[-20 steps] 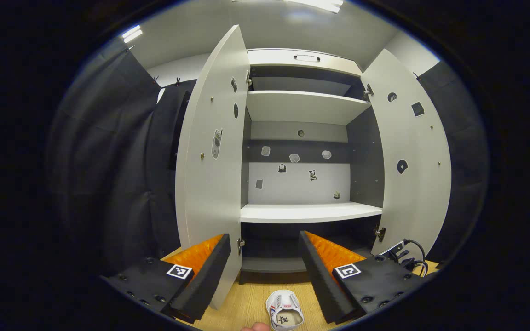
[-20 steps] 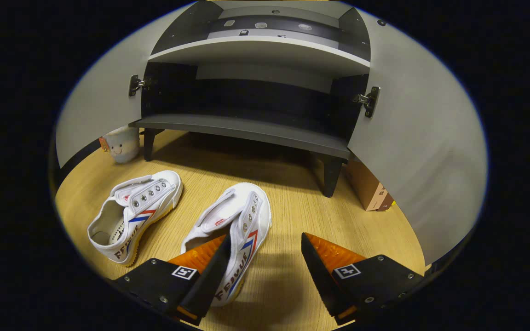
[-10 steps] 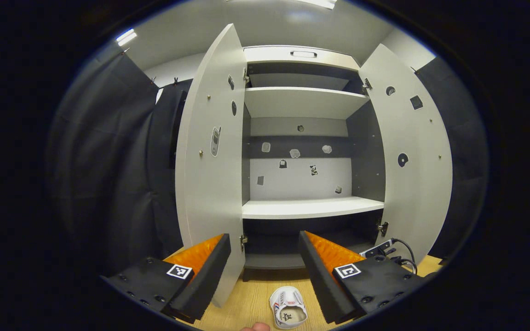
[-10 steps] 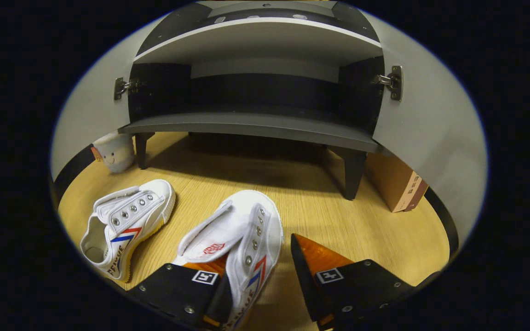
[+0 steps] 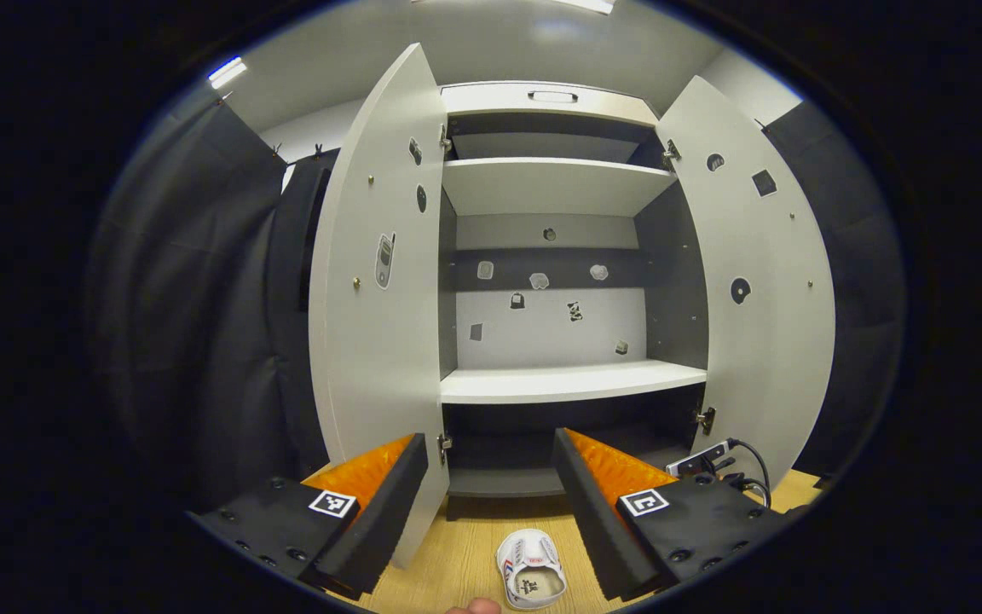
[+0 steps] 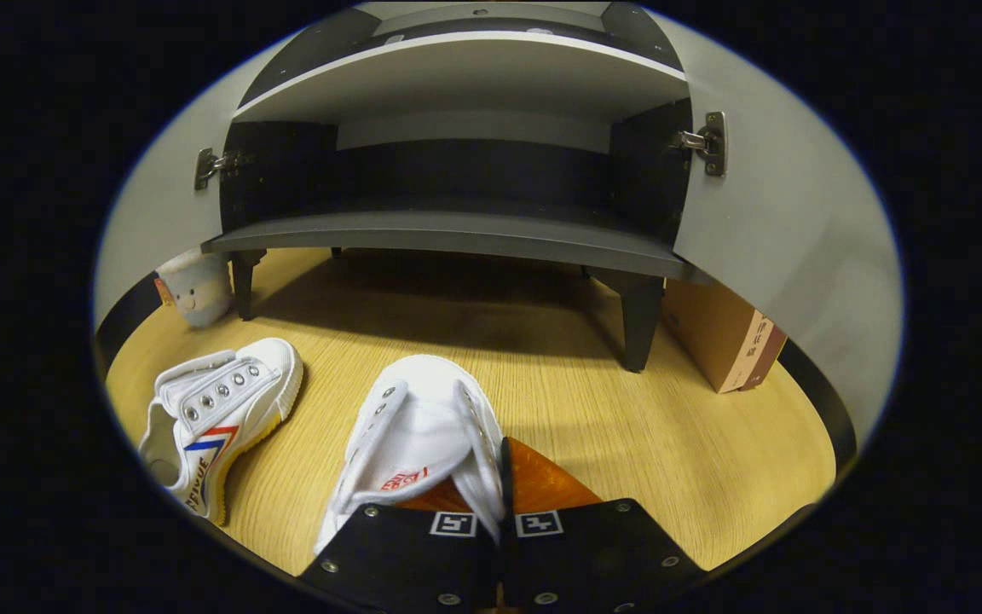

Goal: Grab one shoe with the right hand and put it into the shoe cabinet, grab the other shoe with the left hand and put it into the shoe cabinet; then close the right door with the right hand and the left door with the left hand.

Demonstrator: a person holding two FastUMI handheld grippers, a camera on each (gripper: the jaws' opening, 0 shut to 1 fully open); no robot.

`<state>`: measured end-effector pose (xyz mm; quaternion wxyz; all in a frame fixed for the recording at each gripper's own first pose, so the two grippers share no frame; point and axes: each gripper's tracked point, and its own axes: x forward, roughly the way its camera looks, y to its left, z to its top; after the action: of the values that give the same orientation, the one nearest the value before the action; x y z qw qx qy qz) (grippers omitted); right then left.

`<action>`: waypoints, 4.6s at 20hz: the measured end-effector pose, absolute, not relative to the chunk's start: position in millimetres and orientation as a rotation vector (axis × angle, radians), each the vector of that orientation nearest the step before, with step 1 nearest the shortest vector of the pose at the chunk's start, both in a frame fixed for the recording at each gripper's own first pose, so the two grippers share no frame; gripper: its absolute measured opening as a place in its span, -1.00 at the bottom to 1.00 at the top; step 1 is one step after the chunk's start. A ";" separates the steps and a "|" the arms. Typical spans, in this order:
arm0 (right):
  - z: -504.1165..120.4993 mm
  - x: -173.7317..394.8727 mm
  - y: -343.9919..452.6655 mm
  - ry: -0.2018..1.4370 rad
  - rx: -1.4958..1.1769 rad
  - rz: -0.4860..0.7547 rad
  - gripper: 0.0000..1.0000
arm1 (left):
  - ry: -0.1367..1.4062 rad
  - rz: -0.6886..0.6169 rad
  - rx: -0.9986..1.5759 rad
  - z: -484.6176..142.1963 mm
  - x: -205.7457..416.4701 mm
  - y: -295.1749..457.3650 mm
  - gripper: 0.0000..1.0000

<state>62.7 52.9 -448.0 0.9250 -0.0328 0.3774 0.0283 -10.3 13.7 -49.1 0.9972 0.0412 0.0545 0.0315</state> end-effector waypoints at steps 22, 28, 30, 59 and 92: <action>-40.8 201.7 38.9 0.290 -0.080 -0.030 -0.97 | 0.032 0.005 0.030 -40.7 -8.4 4.0 0.93; -82.9 312.6 27.7 0.438 -0.083 -0.093 -0.96 | 0.053 0.026 0.016 -45.9 -12.3 15.1 0.93; -98.1 340.8 19.8 0.477 -0.113 -0.127 -0.97 | 0.056 0.038 0.013 -46.3 -11.0 20.5 0.93; 0.4 282.7 34.1 0.303 -0.096 -0.009 0.49 | 0.058 0.010 0.012 -49.8 9.9 10.3 0.93; -84.8 -15.2 -2.0 0.178 -0.051 0.008 0.89 | 0.871 -0.050 -0.014 -386.2 -16.7 37.0 0.96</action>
<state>-15.2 -2.0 -84.8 0.9957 -0.0256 0.0887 0.0041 -16.7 37.0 -386.2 0.9064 -0.0067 0.4218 -0.0240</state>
